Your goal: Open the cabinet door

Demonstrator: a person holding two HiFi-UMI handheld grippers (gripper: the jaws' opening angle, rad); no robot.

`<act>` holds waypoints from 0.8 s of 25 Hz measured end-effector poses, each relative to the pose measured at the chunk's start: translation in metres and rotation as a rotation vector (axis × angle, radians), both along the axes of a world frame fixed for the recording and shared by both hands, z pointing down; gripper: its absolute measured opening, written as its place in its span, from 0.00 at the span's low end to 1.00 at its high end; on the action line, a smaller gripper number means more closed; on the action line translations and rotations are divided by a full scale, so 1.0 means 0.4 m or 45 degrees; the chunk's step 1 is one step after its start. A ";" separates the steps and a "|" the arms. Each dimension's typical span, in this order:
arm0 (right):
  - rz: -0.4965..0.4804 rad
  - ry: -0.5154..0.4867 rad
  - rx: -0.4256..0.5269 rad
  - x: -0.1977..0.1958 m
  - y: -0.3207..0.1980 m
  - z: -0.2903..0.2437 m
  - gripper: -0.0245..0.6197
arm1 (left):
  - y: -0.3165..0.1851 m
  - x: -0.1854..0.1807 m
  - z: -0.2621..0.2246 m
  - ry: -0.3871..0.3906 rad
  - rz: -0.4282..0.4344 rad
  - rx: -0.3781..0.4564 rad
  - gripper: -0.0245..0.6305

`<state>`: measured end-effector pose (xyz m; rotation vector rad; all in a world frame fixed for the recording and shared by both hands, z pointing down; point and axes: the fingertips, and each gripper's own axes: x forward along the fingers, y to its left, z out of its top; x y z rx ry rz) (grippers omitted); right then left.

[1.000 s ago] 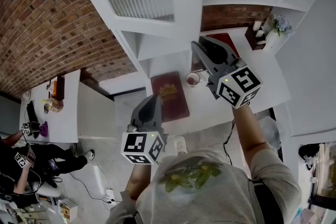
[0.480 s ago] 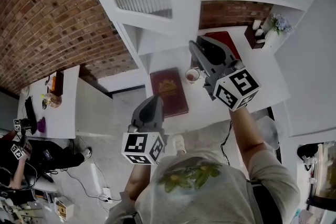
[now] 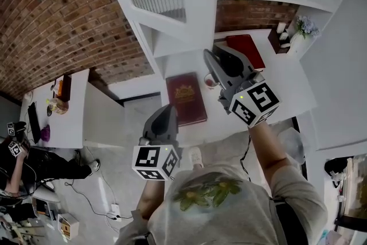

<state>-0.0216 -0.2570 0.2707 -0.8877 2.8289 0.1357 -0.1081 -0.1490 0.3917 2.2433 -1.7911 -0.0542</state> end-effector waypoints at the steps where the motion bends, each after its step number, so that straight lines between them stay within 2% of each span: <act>1: 0.002 -0.001 -0.001 -0.001 0.003 0.000 0.15 | 0.005 -0.001 0.000 0.001 -0.002 0.000 0.05; 20: -0.071 -0.041 0.048 -0.040 0.078 0.002 0.15 | 0.047 -0.010 0.001 -0.007 -0.053 0.001 0.05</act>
